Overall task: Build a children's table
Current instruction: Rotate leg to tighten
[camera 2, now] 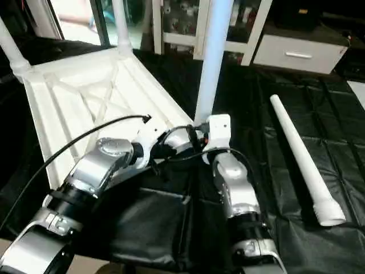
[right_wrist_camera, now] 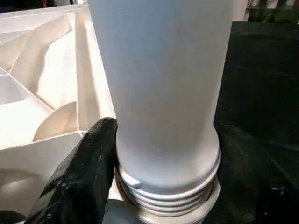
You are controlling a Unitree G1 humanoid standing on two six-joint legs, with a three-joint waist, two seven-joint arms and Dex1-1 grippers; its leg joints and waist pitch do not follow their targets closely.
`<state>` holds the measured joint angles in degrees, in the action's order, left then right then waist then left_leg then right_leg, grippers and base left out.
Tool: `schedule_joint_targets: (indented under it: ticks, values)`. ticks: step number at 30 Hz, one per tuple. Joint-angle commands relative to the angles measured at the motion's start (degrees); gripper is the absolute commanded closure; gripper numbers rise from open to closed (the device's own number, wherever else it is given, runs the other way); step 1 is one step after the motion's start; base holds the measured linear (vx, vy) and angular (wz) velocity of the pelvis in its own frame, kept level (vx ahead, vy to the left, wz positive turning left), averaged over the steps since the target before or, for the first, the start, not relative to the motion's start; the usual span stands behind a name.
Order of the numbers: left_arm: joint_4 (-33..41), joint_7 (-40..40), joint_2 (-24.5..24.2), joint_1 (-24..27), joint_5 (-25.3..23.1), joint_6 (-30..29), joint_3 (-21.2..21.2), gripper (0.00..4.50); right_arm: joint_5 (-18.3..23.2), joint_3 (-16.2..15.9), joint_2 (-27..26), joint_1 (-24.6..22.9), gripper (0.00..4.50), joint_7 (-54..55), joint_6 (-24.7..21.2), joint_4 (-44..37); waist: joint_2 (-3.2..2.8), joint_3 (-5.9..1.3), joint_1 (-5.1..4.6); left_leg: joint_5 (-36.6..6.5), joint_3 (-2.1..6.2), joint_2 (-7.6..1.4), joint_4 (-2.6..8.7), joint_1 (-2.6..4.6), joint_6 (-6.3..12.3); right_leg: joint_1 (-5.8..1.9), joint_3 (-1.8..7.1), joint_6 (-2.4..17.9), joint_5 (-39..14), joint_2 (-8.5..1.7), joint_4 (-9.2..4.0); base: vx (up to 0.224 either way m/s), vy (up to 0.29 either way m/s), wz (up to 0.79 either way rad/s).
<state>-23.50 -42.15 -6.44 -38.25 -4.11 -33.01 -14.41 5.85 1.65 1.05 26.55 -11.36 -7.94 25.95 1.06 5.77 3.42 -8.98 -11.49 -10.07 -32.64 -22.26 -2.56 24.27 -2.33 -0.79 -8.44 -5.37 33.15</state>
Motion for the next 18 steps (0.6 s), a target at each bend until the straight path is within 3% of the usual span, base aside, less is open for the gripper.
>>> schedule_joint_targets:
  ticks: [1, 5, 7, 12, 13, 15, 18]
  values:
    - [2.6, -0.5, 4.0, -3.4, 3.0, 2.4, -0.3, 4.5, -0.5, -5.0, -4.6, -1.6, 1.8, -2.1, -1.2, 1.6, 0.8, -4.05, -0.04, -12.7, 1.06, -2.37, 3.72, 1.07, 4.24, -2.47, 1.73, 11.8, -14.4, -2.49, -3.53, 0.0, 0.0, 0.0]
    - [2.8, -0.4, 3.1, -2.7, 3.2, 2.0, 0.1, 4.5, 0.9, -4.7, -4.6, -1.5, 1.8, -4.2, 0.7, 0.7, 0.85, -3.97, -0.02, -14.0, 1.14, -2.44, 3.86, 1.12, 3.53, -2.39, 1.8, 10.9, -16.9, -2.66, -3.77, 0.0, 0.0, 0.0]
    - [3.1, -0.7, 2.6, -2.4, 3.2, 2.1, 0.2, 4.5, 1.8, -4.0, -4.5, -1.5, 1.24, -5.1, 0.9, 0.2, 0.86, -3.98, -0.07, -13.9, 1.13, -2.44, 3.89, 1.11, 3.5, -2.36, 1.8, 10.9, -16.3, -2.57, -3.7, 0.0, 0.0, 0.0]
    - [4.9, -4.4, 0.1, -0.9, 3.9, 4.7, -0.2, 4.5, 3.8, -2.4, -2.3, -1.3, 0.8, -8.6, 2.5, -3.1, 0.88, -4.06, 0.03, -13.4, 1.17, -2.47, 3.85, 0.94, 4.18, -2.51, 1.81, 11.1, -15.3, -2.69, -3.58, 0.0, 0.0, 0.0]
    - [5.7, -5.7, -0.6, -0.4, 4.4, 4.8, -0.3, 4.5, 4.0, -2.2, -1.5, -1.2, 0.71, -9.6, 2.5, -3.8, 0.43, -4.08, 0.11, -13.2, 1.2, -2.46, 3.84, 0.95, 4.27, -2.51, 1.83, 11.3, -14.8, -2.69, -3.52, 0.0, 0.0, 0.0]
    - [7.3, -8.8, -2.7, 1.1, 4.9, 6.3, -0.8, 4.5, 5.0, -2.0, 1.0, -1.0, 0.47, -12.8, 1.7, -5.5, 0.66, -4.35, 0.09, -11.2, 1.14, -2.51, 3.6, 0.83, 4.89, -2.68, 1.79, 12.1, -11.3, -2.56, -3.06, 0.0, 0.0, 0.0]
    - [8.7, -11.6, -5.1, 2.7, 5.2, 7.6, -1.3, 4.5, 6.6, -2.0, 3.7, -0.7, 0.25, -16.5, -1.7, -6.7, 0.36, -4.59, 0.2, -6.9, 0.92, -2.51, 3.11, 0.76, 7.3, -2.69, 1.71, 14.8, -4.1, -2.33, -2.22, 0.0, 0.0, 0.0]
